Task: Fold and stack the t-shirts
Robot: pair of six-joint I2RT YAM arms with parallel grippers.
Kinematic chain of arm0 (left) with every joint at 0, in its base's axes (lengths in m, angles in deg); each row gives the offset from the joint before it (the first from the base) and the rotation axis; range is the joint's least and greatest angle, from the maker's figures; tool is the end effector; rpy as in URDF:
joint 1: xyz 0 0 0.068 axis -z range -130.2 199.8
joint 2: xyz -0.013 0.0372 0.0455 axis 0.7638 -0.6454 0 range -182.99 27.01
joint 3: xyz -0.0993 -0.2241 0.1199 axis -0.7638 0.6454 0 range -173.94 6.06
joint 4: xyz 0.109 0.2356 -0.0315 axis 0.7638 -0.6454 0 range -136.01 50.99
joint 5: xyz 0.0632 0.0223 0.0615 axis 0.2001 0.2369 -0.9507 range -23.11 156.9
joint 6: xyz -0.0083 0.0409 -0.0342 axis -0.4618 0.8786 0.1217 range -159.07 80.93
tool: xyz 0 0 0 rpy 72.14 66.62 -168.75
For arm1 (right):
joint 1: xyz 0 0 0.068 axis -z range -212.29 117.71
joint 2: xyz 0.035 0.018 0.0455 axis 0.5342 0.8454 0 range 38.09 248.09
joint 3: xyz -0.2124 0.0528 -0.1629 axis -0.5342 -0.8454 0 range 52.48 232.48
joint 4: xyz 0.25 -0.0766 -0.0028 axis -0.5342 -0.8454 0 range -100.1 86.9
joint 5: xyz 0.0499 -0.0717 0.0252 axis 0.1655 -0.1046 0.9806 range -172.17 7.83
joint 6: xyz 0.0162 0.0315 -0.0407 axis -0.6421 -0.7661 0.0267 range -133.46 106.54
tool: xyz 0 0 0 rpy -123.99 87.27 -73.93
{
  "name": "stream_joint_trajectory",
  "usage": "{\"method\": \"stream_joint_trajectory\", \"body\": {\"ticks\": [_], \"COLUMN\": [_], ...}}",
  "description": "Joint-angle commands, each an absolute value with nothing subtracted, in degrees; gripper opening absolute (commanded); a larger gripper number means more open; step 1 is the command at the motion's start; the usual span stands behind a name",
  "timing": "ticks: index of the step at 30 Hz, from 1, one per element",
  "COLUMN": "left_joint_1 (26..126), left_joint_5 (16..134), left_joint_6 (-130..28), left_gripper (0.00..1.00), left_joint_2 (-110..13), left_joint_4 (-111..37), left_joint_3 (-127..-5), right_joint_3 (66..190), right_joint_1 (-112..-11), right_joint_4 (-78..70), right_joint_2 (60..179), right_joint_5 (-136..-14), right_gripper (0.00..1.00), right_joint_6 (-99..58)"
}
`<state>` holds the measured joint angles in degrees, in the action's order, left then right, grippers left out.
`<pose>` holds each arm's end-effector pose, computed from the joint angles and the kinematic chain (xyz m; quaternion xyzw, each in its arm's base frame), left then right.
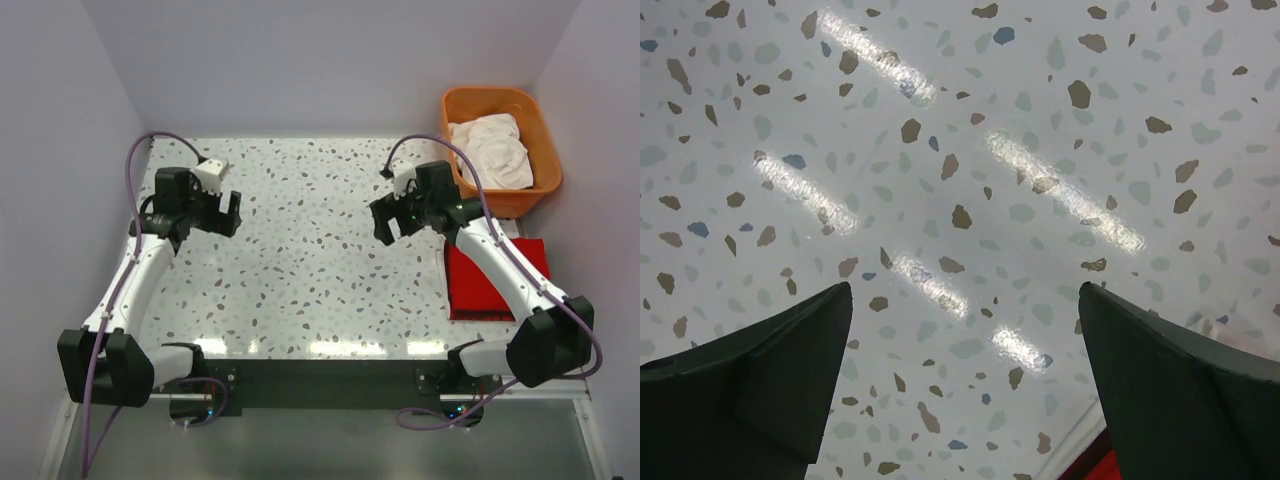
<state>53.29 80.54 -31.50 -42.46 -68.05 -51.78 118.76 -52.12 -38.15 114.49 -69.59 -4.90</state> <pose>0.2609 -0.0243 0.2994 0.1363 0.8933 -0.0931 0.4180 0.2667 0.1043 0.3089 -0.2658 0.8806 0.1380 0.3672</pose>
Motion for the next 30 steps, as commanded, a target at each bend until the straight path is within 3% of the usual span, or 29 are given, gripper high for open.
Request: {"method": "stream_joint_trajectory", "body": {"ticks": [1,5,12,21,30], "left_joint_1": [53.1,53.1,53.1,53.1,53.1], "left_joint_5": [79.6,82.3,86.8,86.8,85.9], "left_joint_6": [-31.4,-30.2,-29.8,-29.5,-28.5], "left_gripper": [1.00,1.00,1.00,1.00,1.00], "left_joint_2": [-42.2,-44.3,-47.1,-51.9,-54.9], "left_joint_4": [-64.9,-65.9,-65.6,-64.7,-65.5], "left_joint_3": [-52.9,-58.5,-64.2,-64.6,-66.1], "right_joint_3": [122.1,130.3,151.6,173.1,178.3], "right_joint_1": [-52.2,-49.8,-33.7,-23.9,-20.8], "right_joint_4": [-35.5,-35.4,-38.2,-39.6,-41.7], "right_joint_2": [116.3,119.9,130.3,151.4,165.8], "right_joint_5": [-70.3,-74.3,-78.2,-93.0,-95.6], "right_gripper": [0.99,0.99,0.99,0.99,0.98], "right_joint_6": [-6.7,-11.2,-20.8,-22.2,-21.6]}}
